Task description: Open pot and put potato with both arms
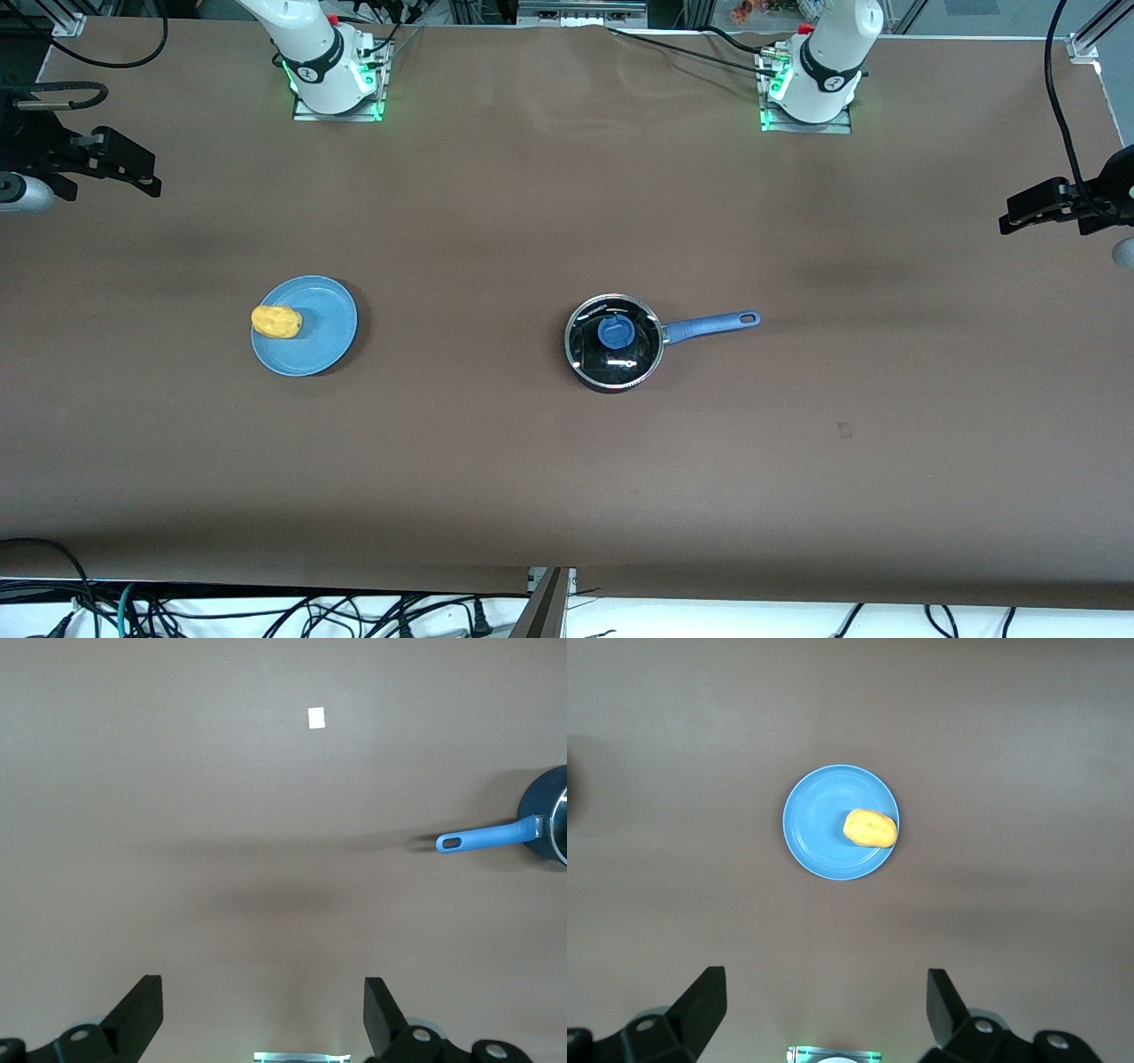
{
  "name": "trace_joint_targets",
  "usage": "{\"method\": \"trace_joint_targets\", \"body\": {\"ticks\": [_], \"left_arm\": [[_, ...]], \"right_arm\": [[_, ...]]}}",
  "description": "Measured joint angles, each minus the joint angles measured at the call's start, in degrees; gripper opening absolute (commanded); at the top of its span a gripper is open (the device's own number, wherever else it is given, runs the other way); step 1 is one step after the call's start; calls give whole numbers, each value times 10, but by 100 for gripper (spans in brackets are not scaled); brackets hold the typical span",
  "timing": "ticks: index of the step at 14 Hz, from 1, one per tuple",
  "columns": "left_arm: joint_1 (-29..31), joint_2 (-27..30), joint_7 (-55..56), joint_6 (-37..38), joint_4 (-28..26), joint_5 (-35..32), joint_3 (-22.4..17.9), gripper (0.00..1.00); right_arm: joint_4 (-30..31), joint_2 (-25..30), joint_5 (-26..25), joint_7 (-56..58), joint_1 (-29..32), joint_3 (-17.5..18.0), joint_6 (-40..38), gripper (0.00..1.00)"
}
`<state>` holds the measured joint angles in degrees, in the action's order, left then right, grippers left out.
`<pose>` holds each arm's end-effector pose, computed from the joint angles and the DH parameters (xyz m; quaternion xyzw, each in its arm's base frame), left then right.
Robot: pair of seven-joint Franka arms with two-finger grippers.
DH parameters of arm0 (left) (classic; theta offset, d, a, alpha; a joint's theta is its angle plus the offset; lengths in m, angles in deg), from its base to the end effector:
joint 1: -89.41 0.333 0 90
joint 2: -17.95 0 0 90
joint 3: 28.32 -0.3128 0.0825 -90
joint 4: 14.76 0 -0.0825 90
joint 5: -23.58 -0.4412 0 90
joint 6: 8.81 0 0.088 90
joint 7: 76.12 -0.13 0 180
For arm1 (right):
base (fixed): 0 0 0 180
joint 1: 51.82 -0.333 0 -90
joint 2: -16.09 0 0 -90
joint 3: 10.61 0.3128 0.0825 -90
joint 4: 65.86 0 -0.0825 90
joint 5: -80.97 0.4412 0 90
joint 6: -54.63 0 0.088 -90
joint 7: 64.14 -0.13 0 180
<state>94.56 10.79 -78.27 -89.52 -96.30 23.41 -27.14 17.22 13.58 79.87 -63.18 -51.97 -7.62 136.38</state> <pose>0.6275 0.0447 0.5846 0.9974 0.0160 -0.0696 0.0035 0.6080 0.0299 0.6225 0.9988 0.0347 -0.0333 0.0090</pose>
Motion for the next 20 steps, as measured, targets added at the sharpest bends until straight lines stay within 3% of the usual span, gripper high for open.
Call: {"method": "trace_joint_targets", "body": {"ticks": [6,9,11,15,20], "left_arm": [[-3,-1,5,-2,0,3,1,100],[-17,-8,13,-45,-8,32,6,100],[-54,-34,73,-109,-24,63,10,100],[-179,-147,269,-255,-37,72,16,100],[-300,-248,452,-326,-17,45,17,100]], "right_arm": [[0,0,0,0,0,0,0,100],[0,0,0,0,0,0,0,100],[0,0,0,0,1,-1,0,100],[0,0,0,0,1,-1,0,100],[0,0,0,0,1,-1,0,100]]}}
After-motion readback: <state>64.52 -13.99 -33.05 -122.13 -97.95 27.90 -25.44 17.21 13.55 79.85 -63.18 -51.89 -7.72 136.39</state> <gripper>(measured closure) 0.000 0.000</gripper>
